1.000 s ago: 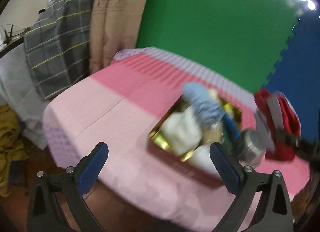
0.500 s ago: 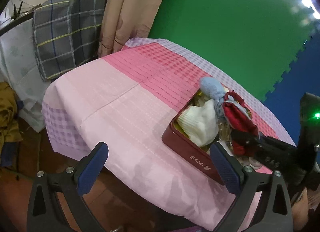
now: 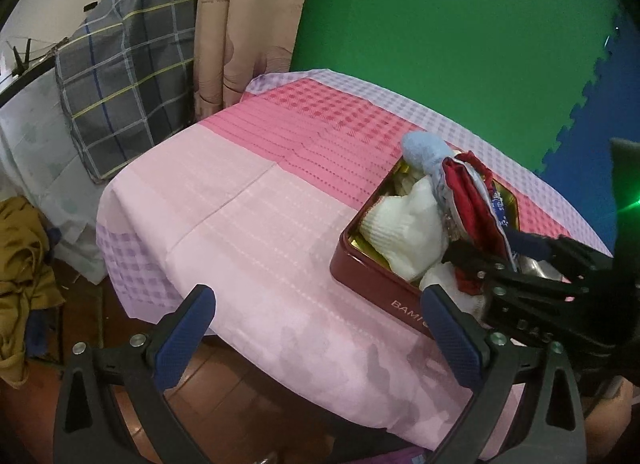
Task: Organize soft objects
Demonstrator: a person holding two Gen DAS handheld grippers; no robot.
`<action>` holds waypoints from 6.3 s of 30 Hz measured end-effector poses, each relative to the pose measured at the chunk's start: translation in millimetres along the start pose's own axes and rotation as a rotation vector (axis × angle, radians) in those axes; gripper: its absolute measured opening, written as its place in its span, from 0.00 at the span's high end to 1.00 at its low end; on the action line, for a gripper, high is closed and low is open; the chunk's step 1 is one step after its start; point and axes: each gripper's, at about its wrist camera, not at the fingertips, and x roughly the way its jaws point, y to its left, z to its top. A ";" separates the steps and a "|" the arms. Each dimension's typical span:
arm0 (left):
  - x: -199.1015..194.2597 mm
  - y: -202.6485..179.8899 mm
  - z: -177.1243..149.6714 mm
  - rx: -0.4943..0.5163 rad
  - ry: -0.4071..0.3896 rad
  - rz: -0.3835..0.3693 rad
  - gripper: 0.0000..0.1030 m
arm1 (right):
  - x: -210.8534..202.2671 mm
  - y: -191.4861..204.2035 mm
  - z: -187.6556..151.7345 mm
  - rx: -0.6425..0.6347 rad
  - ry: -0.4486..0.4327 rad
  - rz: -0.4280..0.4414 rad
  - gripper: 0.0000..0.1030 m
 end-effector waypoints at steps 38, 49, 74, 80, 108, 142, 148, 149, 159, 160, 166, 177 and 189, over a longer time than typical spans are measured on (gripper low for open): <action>-5.1 -70.0 -45.0 0.208 -0.128 -0.061 0.01 | -118.0 -75.6 -138.2 0.263 -0.477 -0.171 0.22; 28.4 -87.8 -71.3 0.212 -0.085 -0.078 0.01 | -89.0 -84.8 -147.0 0.260 -0.378 -0.211 0.22; 56.4 -106.7 -87.1 0.291 0.033 -0.054 0.00 | -77.5 -101.8 -150.9 0.364 -0.321 -0.167 0.22; 56.3 -106.8 -87.0 0.292 0.033 -0.054 0.00 | -76.0 -101.5 -150.2 0.360 -0.310 -0.165 0.22; 56.2 -106.8 -87.0 0.292 0.033 -0.054 0.00 | -72.7 -98.9 -149.4 0.348 -0.289 -0.162 0.22; 56.2 -106.9 -87.4 0.291 0.033 -0.053 0.00 | -69.7 -97.8 -148.2 0.337 -0.273 -0.163 0.22; 56.2 -106.9 -87.4 0.291 0.033 -0.053 0.00 | -69.3 -97.9 -148.6 0.337 -0.271 -0.162 0.22; 56.2 -106.8 -87.4 0.291 0.033 -0.053 0.00 | -69.3 -97.9 -148.5 0.337 -0.271 -0.163 0.22; 56.1 -107.0 -87.5 0.291 0.033 -0.053 0.00 | -68.5 -97.9 -149.0 0.335 -0.268 -0.162 0.22; 56.1 -106.9 -87.5 0.291 0.033 -0.053 0.00 | -68.5 -97.8 -148.9 0.335 -0.268 -0.163 0.22; 56.1 -106.9 -87.5 0.291 0.033 -0.053 0.00 | -68.3 -97.6 -149.2 0.335 -0.267 -0.163 0.22; 55.8 -106.9 -87.6 0.291 0.033 -0.053 0.00 | -67.4 -97.5 -151.0 0.333 -0.264 -0.161 0.22; 55.8 -106.9 -87.6 0.291 0.033 -0.053 0.00 | -67.2 -97.6 -151.2 0.333 -0.261 -0.160 0.22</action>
